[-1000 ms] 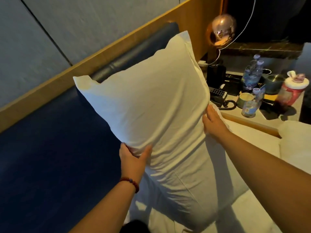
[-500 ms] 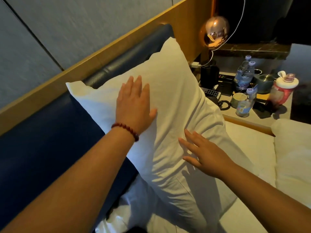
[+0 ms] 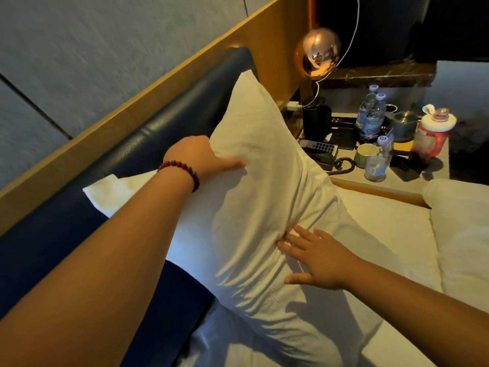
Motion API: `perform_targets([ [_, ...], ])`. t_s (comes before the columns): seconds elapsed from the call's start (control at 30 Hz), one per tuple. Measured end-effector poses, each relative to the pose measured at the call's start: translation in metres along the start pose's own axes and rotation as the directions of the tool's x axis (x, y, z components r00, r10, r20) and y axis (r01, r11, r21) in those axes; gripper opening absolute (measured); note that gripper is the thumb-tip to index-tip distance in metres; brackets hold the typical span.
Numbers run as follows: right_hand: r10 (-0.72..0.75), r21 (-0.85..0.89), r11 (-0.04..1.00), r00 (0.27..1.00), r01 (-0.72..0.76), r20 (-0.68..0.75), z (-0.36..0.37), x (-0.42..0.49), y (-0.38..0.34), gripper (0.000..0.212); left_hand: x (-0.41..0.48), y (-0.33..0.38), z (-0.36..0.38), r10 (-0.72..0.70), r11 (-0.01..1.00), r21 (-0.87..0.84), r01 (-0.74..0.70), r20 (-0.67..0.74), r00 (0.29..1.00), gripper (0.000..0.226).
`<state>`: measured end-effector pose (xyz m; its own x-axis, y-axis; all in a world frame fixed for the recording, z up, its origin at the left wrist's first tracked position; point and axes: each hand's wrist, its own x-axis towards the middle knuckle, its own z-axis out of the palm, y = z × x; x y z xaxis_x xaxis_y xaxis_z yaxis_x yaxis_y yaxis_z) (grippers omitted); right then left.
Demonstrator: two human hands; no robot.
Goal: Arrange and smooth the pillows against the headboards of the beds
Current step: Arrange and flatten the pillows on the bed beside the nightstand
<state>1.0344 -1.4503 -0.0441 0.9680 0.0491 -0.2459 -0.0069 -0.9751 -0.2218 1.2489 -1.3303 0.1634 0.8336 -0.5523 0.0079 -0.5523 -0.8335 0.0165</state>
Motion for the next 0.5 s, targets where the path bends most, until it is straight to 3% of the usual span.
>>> perform_targets([
  [0.13, 0.019, -0.05, 0.999, 0.995, -0.013, 0.101, 0.015, 0.06, 0.005, 0.108, -0.003, -0.006, 0.034, 0.084, 0.988, 0.135, -0.075, -0.063, 0.994, 0.079],
  [0.27, 0.1, -0.04, 0.995, 0.969, -0.094, 0.227, 0.042, 0.104, 0.009, 0.091, -0.016, -0.008, 0.085, 0.087, 0.995, -0.049, -0.084, 0.07, 0.994, 0.086],
  [0.4, 0.103, -0.007, 0.995, 0.993, -0.103, 0.059, 0.074, 0.09, 0.003, 0.111, -0.018, -0.011, 0.11, 0.11, 0.988, -0.11, -0.11, -0.005, 0.994, 0.083],
  [0.5, 0.156, 0.079, 0.985, 0.988, -0.153, -0.024, 0.106, 0.057, 0.003, 0.099, -0.018, -0.012, 0.125, 0.132, 0.987, -0.092, -0.132, -0.013, 0.991, 0.083],
])
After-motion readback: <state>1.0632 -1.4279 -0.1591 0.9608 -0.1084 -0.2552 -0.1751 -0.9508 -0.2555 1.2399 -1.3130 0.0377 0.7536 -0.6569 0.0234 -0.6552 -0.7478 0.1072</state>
